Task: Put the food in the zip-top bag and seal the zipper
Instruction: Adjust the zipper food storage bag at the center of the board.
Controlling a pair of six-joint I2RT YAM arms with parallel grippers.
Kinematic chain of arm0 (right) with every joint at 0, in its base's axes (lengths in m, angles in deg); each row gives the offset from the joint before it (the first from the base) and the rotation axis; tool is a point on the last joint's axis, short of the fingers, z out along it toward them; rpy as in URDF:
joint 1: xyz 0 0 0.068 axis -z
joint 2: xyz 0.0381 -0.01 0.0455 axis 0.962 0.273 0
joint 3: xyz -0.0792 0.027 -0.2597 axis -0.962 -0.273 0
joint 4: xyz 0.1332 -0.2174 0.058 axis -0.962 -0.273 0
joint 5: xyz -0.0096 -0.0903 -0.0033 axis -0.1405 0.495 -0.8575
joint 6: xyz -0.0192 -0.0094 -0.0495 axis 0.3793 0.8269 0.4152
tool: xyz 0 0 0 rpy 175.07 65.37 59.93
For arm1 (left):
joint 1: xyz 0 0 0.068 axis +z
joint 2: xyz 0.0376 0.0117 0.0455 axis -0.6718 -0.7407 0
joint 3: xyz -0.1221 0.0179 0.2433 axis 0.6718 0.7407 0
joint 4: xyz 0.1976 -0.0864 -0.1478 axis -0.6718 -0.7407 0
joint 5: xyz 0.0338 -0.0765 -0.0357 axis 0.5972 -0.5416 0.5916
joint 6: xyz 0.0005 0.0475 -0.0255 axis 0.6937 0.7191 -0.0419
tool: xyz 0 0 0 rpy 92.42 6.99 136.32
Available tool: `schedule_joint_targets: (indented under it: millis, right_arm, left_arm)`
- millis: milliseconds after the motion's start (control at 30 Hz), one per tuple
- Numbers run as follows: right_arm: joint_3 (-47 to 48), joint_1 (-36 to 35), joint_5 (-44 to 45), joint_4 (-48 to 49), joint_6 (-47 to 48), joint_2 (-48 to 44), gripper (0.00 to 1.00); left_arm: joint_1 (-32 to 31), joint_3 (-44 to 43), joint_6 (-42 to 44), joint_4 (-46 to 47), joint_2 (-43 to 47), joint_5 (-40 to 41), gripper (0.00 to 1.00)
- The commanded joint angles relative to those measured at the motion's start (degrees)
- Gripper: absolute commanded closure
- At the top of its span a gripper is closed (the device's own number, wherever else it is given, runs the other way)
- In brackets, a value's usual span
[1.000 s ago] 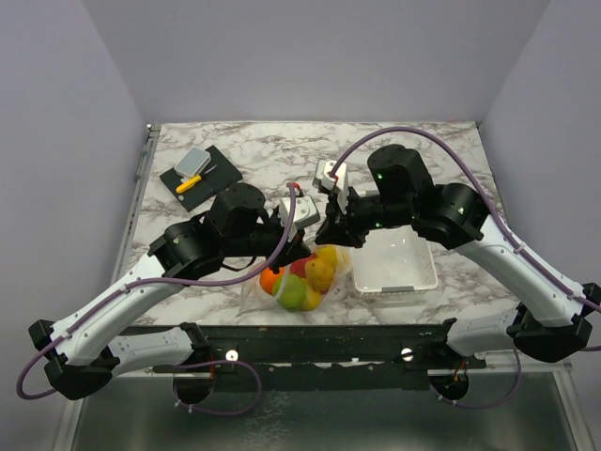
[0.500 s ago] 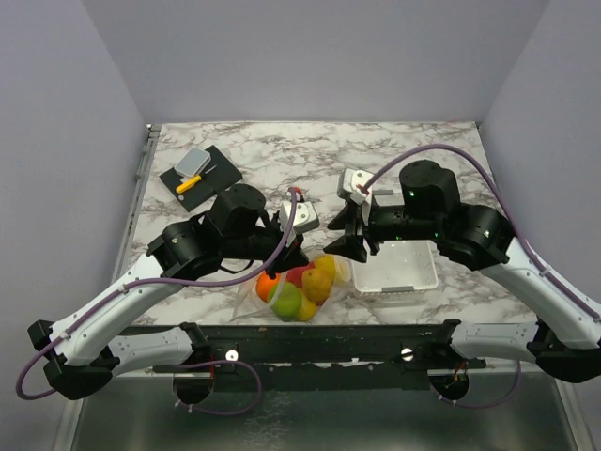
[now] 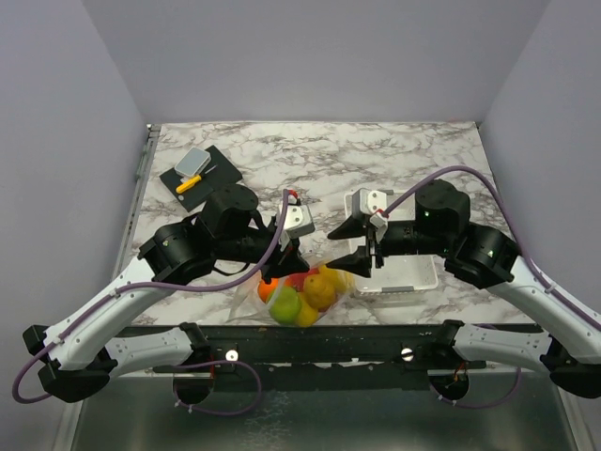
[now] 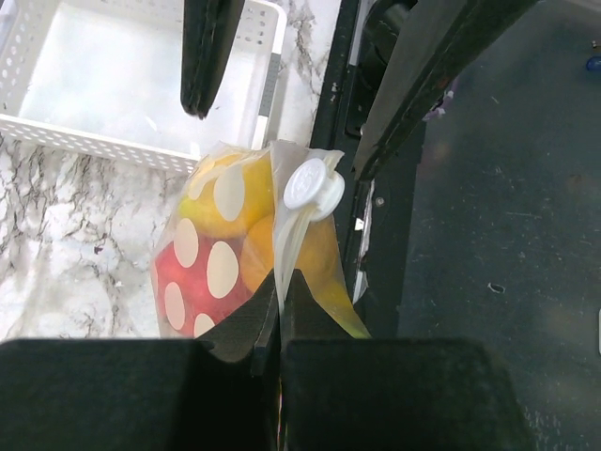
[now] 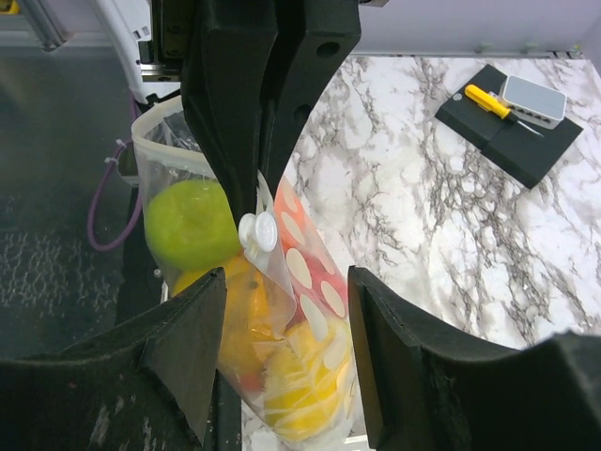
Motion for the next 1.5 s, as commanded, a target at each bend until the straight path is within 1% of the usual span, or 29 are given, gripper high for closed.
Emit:
schedule_joint_targets:
  millis: [0, 133, 300, 433, 600, 733, 900, 933, 1033, 1133, 1267, 1433, 1467]
  right_arm:
    - [-1.7, -0.2, -4.2, 5.0, -1.7, -0.8, 0.40]
    - [-2.9, -0.2, -5.2, 7.1, -3.2, -0.4, 0.42]
    - [-3.2, -0.2, -6.4, 7.4, -3.7, 0.9, 0.47]
    - [-3.6, -0.2, -7.2, 8.8, -4.3, 1.2, 0.56]
    - [-3.0, -0.2, -8.2, 8.1, -4.5, 2.4, 0.66]
    - [-3.1, -0.2, -8.5, 8.1, -4.6, 2.6, 0.69]
    - [-3.1, -0.2, -9.0, 8.3, -4.7, 2.6, 0.79]
    - [-3.0, -0.2, -9.0, 8.3, -4.7, 2.6, 0.79]
    - [-3.3, -0.2, -8.6, 8.6, -4.9, 2.3, 0.75]
    - [-3.8, -0.2, -8.5, 9.1, -5.0, 1.9, 0.75]
    - [-3.9, -0.2, -9.2, 9.6, -5.1, 1.7, 0.83]
    - [-4.1, -0.2, -9.2, 9.6, -4.8, 1.4, 0.84]
    - [-4.2, -0.2, -9.2, 9.6, -4.7, 1.3, 0.86]
  left_arm:
    - [-0.4, -2.6, 0.2, 1.2, 1.1, -3.0, 1.00]
    - [-0.4, -2.9, 0.4, 1.2, 1.1, -3.4, 1.00]
    - [-0.3, -3.0, 0.5, 1.2, 1.1, -3.6, 1.00]
    - [-0.3, -3.0, 0.6, 1.1, 1.0, -3.6, 1.00]
    - [-0.3, -3.3, 0.8, 1.1, 1.1, -3.7, 1.00]
    - [-0.3, -3.5, 0.9, 1.2, 1.2, -3.8, 1.00]
    - [-0.4, -3.7, 1.0, 1.2, 1.0, -3.9, 1.00]
    - [-0.4, -3.7, 1.0, 1.2, 1.1, -3.9, 1.00]
    - [-0.4, -4.0, 1.0, 1.2, 1.2, -3.9, 1.00]
    - [-0.3, -4.3, 0.9, 1.1, 1.2, -4.1, 1.00]
    - [-0.3, -4.3, 0.8, 1.2, 0.9, -4.2, 1.00]
    - [-0.3, -4.5, 0.9, 1.2, 0.7, -3.9, 1.00]
    - [-0.3, -4.6, 0.8, 1.2, 0.7, -4.0, 1.00]
